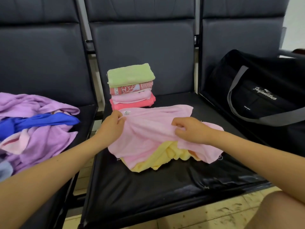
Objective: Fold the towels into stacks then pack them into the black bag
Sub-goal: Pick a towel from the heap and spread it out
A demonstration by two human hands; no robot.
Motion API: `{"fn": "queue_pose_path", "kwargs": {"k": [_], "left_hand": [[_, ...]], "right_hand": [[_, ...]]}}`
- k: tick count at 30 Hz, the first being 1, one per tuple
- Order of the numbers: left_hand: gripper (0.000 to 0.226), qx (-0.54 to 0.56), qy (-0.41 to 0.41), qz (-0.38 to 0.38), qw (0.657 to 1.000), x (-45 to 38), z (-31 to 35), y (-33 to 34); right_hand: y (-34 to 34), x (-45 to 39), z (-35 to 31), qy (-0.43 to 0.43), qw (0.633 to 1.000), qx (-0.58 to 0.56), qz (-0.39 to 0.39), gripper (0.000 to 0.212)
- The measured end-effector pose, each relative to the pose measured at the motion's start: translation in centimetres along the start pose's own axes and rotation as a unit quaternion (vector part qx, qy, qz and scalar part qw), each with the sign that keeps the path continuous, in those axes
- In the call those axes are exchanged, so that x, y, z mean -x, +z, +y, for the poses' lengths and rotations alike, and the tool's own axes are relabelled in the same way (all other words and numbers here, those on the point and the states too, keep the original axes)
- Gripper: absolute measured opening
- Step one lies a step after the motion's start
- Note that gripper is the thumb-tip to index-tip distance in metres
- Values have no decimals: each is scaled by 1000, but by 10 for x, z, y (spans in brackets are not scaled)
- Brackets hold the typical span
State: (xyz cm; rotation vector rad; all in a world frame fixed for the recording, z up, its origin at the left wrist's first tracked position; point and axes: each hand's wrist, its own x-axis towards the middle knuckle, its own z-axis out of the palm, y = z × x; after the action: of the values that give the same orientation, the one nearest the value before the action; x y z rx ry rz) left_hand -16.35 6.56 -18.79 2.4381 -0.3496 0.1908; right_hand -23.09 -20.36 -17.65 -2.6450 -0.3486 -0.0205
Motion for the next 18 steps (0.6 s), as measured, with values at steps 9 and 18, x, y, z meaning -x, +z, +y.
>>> {"fn": "queue_pose_path", "kwargs": {"k": [9, 18], "left_hand": [[27, -307, 139, 23, 941, -14, -33, -7], [23, -199, 129, -71, 969, -28, -65, -10]], "right_hand": [[4, -9, 39, 152, 981, 115, -46, 23], [-14, 1, 65, 191, 933, -302, -39, 25]]}}
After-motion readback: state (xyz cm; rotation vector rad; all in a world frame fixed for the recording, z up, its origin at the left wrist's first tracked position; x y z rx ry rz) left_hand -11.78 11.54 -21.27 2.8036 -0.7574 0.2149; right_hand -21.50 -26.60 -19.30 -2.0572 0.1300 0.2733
